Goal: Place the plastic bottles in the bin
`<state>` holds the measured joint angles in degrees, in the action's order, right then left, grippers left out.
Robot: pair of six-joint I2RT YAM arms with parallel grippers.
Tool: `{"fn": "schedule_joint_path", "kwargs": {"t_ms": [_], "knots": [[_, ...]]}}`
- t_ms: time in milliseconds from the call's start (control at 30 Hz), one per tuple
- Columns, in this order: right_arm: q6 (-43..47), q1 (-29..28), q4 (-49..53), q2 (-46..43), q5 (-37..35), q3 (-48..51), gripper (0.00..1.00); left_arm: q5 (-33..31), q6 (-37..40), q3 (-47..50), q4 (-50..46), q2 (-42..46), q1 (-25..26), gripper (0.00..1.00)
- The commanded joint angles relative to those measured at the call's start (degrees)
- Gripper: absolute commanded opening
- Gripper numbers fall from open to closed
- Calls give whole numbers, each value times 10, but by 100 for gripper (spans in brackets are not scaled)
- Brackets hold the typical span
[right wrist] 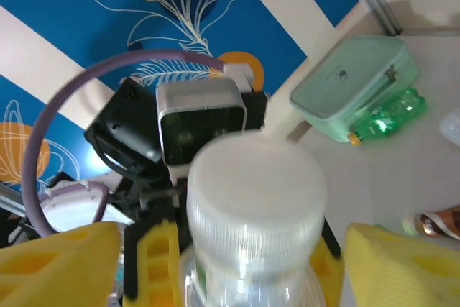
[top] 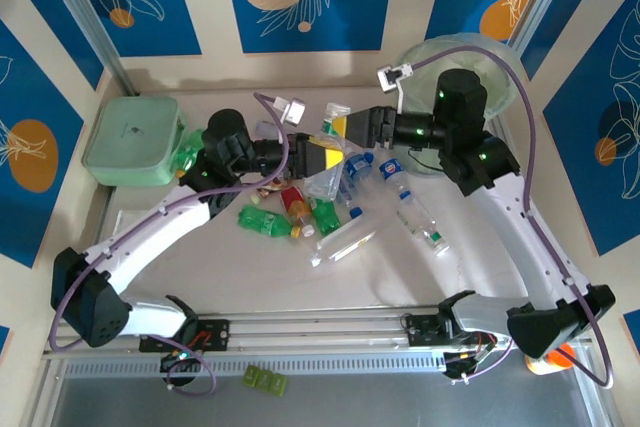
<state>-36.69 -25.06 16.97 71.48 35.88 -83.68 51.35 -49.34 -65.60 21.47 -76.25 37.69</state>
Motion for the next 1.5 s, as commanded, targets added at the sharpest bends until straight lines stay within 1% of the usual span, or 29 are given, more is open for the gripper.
{"fn": "schedule_joint_path", "kwargs": {"t_ms": [0,67,167,233,267,333,367,467,533,633,733,767,800,833,900,933,1033,1100,1133,1167,1200,1267,1367,1433,1467], "knots": [[-15,-18,-35,9,23,-5,65,17,-14,-13,40,-6,3,41],[-17,-27,-51,6,17,11,62,20,-22,-13,52,-14,2,41],[-26,-29,-73,-1,7,34,48,30,-54,-13,96,-27,4,41],[-30,-27,-79,-6,0,43,37,32,-59,-14,106,-29,3,41],[-33,-26,-82,-9,-3,47,33,34,-59,-13,108,-30,3,41],[-34,-25,-85,-15,-8,50,29,36,-54,-12,104,-29,3,44],[-34,-23,-84,-18,-11,51,27,36,-52,-12,103,-28,4,48],[-35,-19,-81,-27,-17,52,25,27,-43,-8,90,-21,3,66],[-35,-16,-79,-34,-23,53,24,13,-22,-7,62,-11,3,73],[-31,-5,-57,-46,-39,47,24,-19,49,-17,-33,13,1,80],[-26,24,-28,-61,-43,41,23,-98,153,-39,-169,48,1,84],[-25,37,-20,-67,-46,40,24,-135,186,-46,-209,62,2,87],[-25,52,-12,-73,-47,39,23,-173,214,-50,-242,79,2,96],[-25,66,-2,-77,-50,37,23,-202,238,-51,-261,92,1,99],[-20,100,29,-84,-56,26,23,-270,291,-45,-299,125,2,100],[-18,119,40,-86,-57,23,23,-302,307,-42,-314,140,2,100],[-3,176,91,-88,-78,-4,22,-444,345,-15,-351,182,2,100],[-6,230,120,-80,-91,-22,22,-538,351,12,-367,205,2,100],[-10,250,129,-75,-91,-31,22,-574,348,24,-375,211,1,100],[1,259,152,-66,-111,-48,22,-608,345,33,-390,215,1,100],[26,256,182,-55,-148,-73,22,-629,344,38,-404,215,2,100],[54,254,215,-33,-202,-110,22,-643,351,47,-418,216,2,99],[62,272,239,-6,-266,-148,21,-639,363,73,-400,224,2,99],[72,276,262,15,-324,-176,21,-642,345,97,-381,229,3,99],[77,278,270,24,-355,-188,20,-630,338,110,-370,227,3,98]]}}
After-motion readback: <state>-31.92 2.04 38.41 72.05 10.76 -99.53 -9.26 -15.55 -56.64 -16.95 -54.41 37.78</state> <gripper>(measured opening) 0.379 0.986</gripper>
